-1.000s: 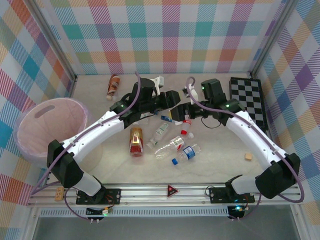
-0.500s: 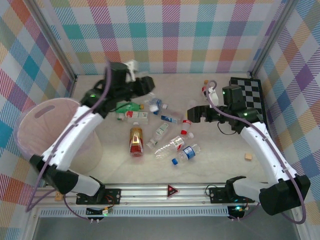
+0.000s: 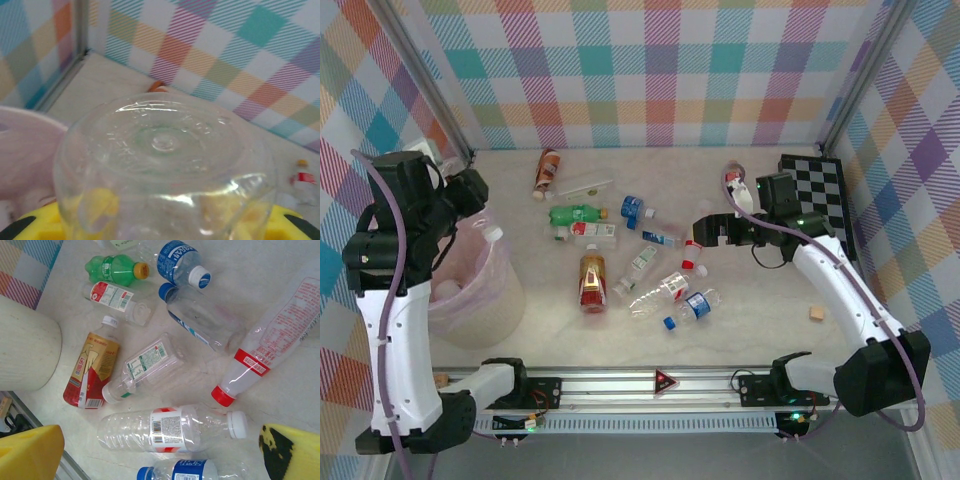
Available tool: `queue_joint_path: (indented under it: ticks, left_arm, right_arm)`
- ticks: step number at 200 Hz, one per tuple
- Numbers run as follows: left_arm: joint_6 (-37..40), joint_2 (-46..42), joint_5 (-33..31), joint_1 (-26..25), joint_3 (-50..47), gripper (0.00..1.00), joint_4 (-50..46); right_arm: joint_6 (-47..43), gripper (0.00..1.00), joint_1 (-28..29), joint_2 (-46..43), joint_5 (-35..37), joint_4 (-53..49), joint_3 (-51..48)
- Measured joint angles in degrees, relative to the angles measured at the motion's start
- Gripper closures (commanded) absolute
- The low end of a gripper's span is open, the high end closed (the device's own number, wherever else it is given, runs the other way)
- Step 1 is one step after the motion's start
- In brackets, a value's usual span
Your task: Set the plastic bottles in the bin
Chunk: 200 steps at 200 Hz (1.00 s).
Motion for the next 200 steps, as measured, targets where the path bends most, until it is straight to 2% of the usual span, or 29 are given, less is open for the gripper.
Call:
queue_joint_path:
  ticks: [65, 84, 116, 173, 200]
  left_arm:
    - [3.21, -1.11, 3.06, 16.17, -9.73, 0.65, -2.84]
    - [3.61, -1.53, 4.22, 19.47, -11.15, 0.65, -2.73]
    - [4.92, -1.73, 3.06, 20.55, -15.15, 0.65, -1.88]
    - [6.43, -1.18, 1.7, 20.57, -28.7, 0.63, 1.79]
    - [6.67, -1.18, 1.81, 20.57, -34.21, 0.51, 3.43]
  right_arm:
    - [-0.72, 0.01, 0.0, 2.12, 2.1, -0.02, 0.0]
    - [-0.72, 0.01, 0.0, 2.86, 3.04, -0.09, 0.0]
    - [-0.61, 0.01, -0.17, 4.2, 6.01, -0.46, 0.0]
    - [1.18, 0.0, -1.7, 5.22, 11.78, 0.22, 0.02]
    - [2.12, 0.01, -3.54, 5.99, 11.76, 2.36, 0.04]
